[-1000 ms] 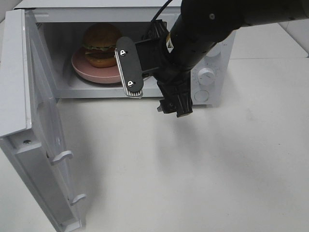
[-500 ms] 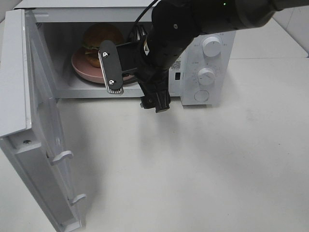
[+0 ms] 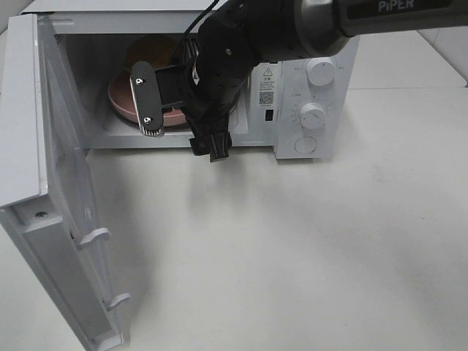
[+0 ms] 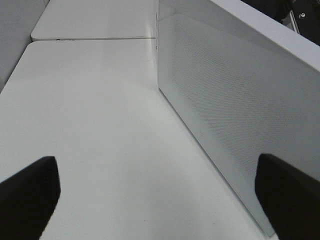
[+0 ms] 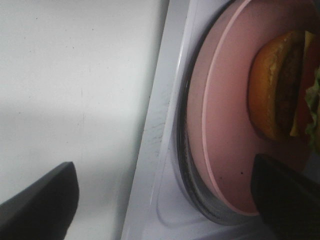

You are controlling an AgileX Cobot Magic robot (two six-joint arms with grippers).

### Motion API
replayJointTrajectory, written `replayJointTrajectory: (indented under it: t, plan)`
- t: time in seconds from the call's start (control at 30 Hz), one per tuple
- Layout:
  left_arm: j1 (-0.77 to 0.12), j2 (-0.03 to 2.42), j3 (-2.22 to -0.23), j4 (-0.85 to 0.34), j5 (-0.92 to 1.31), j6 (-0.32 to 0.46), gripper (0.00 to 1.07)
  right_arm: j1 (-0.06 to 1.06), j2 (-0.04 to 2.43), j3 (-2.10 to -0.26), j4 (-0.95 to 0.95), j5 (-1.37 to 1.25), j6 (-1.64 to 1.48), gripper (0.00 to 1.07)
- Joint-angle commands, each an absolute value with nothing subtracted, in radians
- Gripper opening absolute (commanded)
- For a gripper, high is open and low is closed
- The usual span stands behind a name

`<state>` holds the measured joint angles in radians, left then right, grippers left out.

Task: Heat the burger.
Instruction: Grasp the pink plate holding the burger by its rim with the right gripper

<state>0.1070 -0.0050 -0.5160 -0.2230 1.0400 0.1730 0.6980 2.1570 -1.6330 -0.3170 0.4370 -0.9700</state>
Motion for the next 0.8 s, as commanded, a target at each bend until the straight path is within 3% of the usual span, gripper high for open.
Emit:
replayJointTrajectory:
  t: [0.03,0.8]
  plan:
    - [0.11,-0.026,-0.515,-0.23,1.04,0.174,0.98,0.697,2.184,-1.659,-0.324,0.424,-0.961,0.9]
    - [0.11,-0.026,-0.515,-0.23,1.04,0.174,0.98,0.673,2.347,-1.876,-0.333,0.43,-0.956,0.86]
